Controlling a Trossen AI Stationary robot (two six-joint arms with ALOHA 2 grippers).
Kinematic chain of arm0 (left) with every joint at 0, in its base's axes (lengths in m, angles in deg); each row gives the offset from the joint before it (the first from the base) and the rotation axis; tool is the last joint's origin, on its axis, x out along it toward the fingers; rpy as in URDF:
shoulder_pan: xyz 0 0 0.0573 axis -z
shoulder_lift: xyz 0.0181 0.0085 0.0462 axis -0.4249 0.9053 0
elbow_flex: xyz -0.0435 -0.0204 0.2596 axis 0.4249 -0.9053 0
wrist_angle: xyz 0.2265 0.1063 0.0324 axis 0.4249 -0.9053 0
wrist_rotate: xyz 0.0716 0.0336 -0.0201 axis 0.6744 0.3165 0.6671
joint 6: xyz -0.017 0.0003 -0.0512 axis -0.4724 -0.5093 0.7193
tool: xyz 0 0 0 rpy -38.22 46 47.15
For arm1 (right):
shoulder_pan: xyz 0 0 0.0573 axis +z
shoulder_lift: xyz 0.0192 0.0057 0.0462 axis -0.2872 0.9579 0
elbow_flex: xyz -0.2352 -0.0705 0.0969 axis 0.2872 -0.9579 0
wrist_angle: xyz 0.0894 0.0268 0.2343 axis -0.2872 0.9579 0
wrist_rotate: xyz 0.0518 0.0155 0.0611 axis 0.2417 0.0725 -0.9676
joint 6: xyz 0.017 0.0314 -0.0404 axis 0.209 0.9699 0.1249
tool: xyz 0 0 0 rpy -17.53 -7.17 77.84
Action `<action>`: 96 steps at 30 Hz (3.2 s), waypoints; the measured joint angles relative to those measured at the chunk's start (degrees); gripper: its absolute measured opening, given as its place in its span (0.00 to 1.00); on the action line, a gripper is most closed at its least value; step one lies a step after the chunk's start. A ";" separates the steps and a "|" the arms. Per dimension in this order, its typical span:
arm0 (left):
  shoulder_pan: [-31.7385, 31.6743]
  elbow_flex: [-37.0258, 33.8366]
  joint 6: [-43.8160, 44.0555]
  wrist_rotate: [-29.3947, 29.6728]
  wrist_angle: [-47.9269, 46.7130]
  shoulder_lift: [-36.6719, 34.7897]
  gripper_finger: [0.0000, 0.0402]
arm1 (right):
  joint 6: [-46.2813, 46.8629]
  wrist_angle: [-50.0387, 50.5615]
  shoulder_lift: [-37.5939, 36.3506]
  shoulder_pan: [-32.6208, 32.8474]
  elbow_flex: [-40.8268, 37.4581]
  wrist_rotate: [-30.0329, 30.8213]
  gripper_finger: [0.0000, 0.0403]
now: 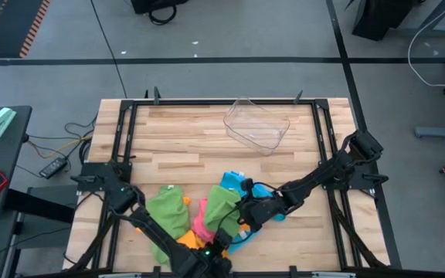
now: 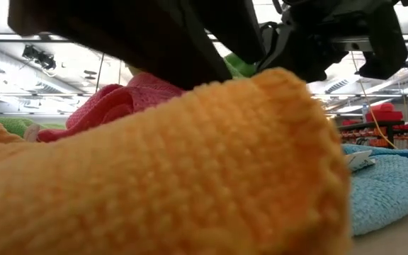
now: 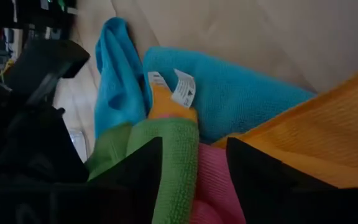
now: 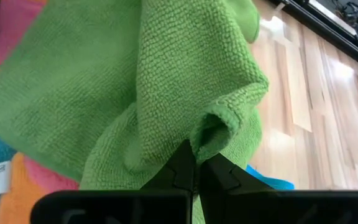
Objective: Fold microfiber towels
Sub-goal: Fold the top green towel
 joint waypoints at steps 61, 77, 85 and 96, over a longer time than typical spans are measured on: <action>-7.88 0.04 29.71 -10.52 -5.70 -10.32 0.19 | -7.87 1.15 -3.87 6.04 0.04 6.32 0.04; -7.76 0.04 25.44 -8.15 -4.54 -9.87 0.28 | -1.32 1.87 -3.87 5.89 -0.34 1.85 0.04; -6.93 0.07 18.87 -6.25 -2.24 -8.89 0.24 | 0.75 0.56 -3.87 6.06 -2.91 1.85 0.04; -6.76 0.07 13.76 -3.18 -1.26 -6.32 0.47 | -0.98 -2.24 0.18 6.31 -2.89 0.98 0.04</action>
